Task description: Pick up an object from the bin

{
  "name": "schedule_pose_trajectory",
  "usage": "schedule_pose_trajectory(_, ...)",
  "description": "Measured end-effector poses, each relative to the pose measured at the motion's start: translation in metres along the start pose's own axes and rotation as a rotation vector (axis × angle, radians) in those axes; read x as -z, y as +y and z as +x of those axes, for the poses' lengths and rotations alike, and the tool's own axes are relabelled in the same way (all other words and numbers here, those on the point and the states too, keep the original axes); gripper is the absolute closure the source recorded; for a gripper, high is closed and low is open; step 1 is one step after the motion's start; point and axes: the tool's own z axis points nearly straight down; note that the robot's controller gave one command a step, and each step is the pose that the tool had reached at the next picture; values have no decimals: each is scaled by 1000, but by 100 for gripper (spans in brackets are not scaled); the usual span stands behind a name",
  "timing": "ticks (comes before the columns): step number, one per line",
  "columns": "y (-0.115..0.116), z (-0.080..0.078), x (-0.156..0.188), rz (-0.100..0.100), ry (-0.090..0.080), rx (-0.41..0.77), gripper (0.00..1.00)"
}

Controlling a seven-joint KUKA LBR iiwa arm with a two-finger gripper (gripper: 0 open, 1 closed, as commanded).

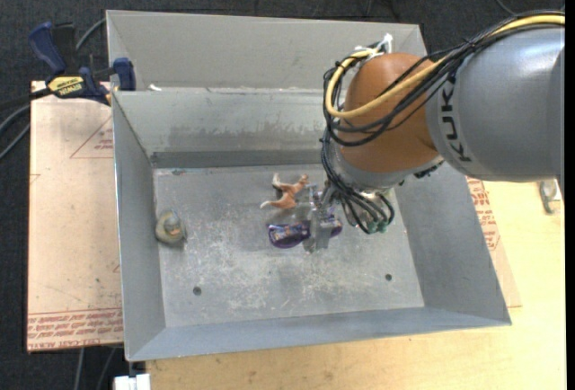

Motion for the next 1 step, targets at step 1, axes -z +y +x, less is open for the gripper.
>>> schedule_pose_trajectory(1,27,-3,237,0,-12,27,100)
